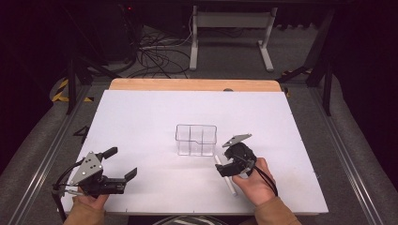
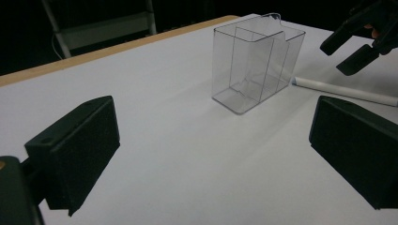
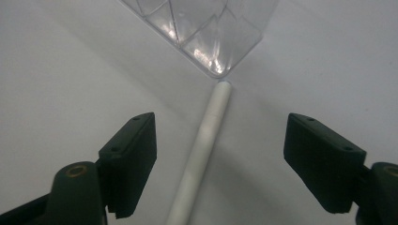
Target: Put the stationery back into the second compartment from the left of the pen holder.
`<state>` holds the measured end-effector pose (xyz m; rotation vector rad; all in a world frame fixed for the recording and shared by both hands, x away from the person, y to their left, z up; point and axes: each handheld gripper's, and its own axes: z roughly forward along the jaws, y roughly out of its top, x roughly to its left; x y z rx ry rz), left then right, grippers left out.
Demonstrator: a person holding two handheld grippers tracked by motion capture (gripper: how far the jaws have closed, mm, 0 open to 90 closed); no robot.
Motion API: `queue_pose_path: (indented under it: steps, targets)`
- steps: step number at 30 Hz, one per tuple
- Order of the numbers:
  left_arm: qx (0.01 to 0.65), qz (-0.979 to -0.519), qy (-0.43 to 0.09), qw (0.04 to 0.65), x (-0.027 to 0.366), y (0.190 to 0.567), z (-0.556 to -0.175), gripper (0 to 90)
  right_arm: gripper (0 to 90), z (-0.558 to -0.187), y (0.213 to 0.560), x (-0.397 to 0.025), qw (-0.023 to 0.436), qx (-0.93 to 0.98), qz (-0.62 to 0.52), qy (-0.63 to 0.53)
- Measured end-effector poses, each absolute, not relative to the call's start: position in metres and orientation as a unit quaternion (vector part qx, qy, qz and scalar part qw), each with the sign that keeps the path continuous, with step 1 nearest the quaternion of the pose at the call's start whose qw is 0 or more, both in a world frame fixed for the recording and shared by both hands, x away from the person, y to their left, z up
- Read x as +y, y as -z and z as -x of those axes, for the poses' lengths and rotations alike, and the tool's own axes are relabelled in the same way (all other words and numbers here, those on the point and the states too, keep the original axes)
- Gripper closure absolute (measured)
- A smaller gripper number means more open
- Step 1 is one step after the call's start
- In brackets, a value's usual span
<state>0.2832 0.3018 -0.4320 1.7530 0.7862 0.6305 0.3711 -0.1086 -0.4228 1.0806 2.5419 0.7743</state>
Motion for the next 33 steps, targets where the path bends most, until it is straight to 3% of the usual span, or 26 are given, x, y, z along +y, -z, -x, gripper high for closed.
queue_pose_path:
  steps: [20,33]
  targets:
    - [0.329,-0.735,-0.265,0.531,0.302,0.432,-0.283,2.9,45.1,-0.372,0.435,-0.1,0.107,0.897,-0.374,-0.208]
    - [0.33,-0.735,-0.262,0.532,0.302,0.432,-0.284,2.9,57.0,-0.371,0.441,-0.094,0.115,0.903,-0.37,-0.187]
